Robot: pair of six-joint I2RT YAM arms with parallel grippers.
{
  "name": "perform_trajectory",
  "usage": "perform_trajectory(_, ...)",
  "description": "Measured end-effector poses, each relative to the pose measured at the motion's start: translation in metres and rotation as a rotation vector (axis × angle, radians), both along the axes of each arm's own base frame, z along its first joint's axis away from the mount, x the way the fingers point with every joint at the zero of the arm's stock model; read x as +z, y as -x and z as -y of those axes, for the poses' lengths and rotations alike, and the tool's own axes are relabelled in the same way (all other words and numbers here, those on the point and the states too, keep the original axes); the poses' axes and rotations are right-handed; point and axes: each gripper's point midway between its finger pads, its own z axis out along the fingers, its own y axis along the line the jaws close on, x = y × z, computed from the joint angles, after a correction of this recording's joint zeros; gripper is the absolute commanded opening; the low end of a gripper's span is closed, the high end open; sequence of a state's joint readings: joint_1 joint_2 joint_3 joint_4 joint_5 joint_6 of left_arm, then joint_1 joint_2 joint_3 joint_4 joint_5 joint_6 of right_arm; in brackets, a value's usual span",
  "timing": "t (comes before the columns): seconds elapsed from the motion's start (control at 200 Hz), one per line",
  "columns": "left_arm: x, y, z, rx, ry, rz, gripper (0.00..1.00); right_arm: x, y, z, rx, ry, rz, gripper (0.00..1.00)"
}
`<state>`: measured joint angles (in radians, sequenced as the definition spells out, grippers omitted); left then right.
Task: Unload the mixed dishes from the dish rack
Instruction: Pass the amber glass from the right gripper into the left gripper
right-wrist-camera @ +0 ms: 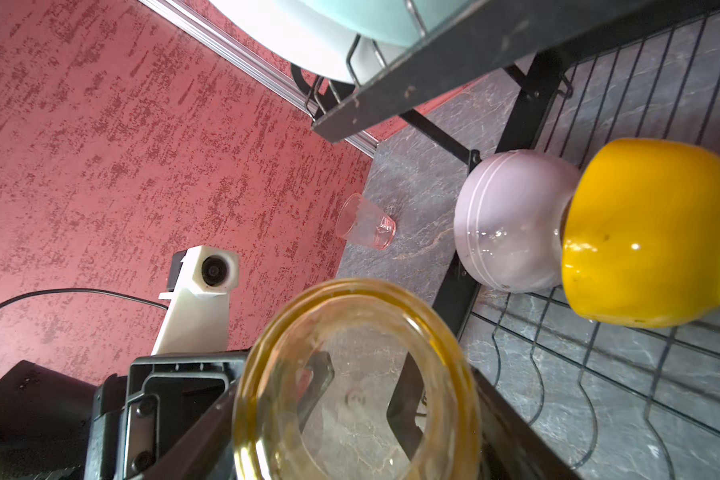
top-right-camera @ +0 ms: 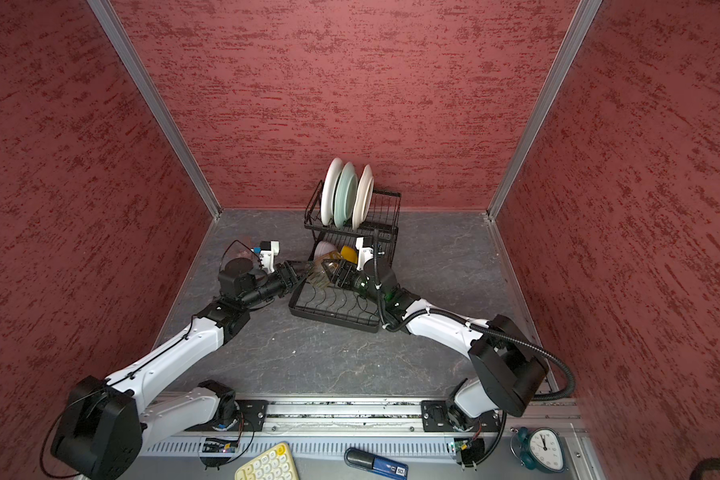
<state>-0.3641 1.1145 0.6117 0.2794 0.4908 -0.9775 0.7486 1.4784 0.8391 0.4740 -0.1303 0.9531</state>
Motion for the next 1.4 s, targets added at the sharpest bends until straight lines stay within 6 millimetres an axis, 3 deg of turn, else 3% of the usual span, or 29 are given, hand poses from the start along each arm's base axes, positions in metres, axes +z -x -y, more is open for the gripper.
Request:
perform_trajectory(0.08, 0.003, 0.0, 0.003, -0.006, 0.02, 0.002, 0.32, 0.003, 0.002, 0.002, 0.002, -0.018, -0.001, 0.65)
perform_trajectory(0.266, 0.013, -0.001, 0.007, -0.011, 0.075, 0.028, 0.24, 0.008, 0.001, 0.006, 0.006, -0.087, -0.014, 0.65)
perform_trajectory(0.566, 0.022, -0.005, 0.011, -0.02, 0.154, 0.056, 0.18, 0.011, -0.006, 0.007, 0.02, -0.189, -0.053, 0.65)
perform_trajectory(0.847, 0.031, -0.005, 0.013, -0.028, 0.18, 0.086, 0.23, 0.017, -0.008, 0.007, 0.023, -0.222, -0.045, 0.65)
perform_trajectory(1.032, 0.029, 0.006, 0.028, -0.098, 0.178, 0.08, 0.27, 0.016, -0.002, 0.002, 0.057, -0.222, -0.05, 0.65)
perform_trajectory(1.172, 0.035, 0.01, 0.03, -0.121, 0.193, 0.099, 0.03, 0.017, -0.002, 0.0, 0.063, -0.249, -0.078, 0.65)
perform_trajectory(1.277, 0.05, 0.015, 0.031, -0.137, 0.217, 0.148, 0.01, 0.027, 0.0, -0.001, 0.079, -0.311, -0.096, 0.67)
perform_trajectory(1.403, 0.052, 0.016, 0.03, -0.132, 0.209, 0.156, 0.0, 0.029, 0.001, -0.002, 0.085, -0.319, -0.092, 0.73)
